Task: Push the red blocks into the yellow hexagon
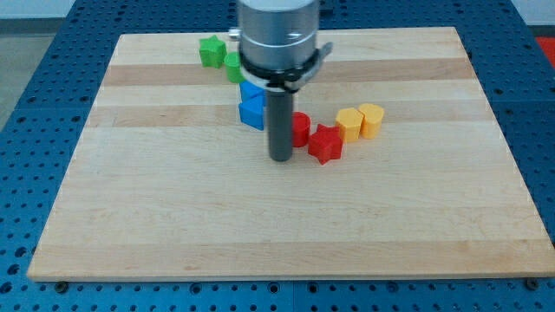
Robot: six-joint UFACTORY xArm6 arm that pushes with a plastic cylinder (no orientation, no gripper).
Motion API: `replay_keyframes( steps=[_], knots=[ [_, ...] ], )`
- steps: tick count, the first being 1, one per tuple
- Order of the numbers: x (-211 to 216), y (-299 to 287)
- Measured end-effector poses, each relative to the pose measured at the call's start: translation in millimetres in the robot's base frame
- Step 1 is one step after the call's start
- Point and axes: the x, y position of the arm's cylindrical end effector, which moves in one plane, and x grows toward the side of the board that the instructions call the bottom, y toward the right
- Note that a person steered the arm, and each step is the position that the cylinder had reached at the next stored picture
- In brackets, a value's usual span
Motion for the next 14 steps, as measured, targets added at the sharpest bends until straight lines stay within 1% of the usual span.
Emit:
replay_keyframes(
  steps=[1,2,4,5,6,7,8,9,10,12,14],
  knots=[
    [-6.5,-29.0],
    [-30.2,-22.9],
    [-36.7,61.6],
    [-36.7,57.5],
    [-36.3,26.8],
    [-11.6,18.4],
    [9.7,49.3],
    [8.8,73.4],
    [3.8,83.2],
    [2.6,84.1],
    [2.5,66.3]
  ],
)
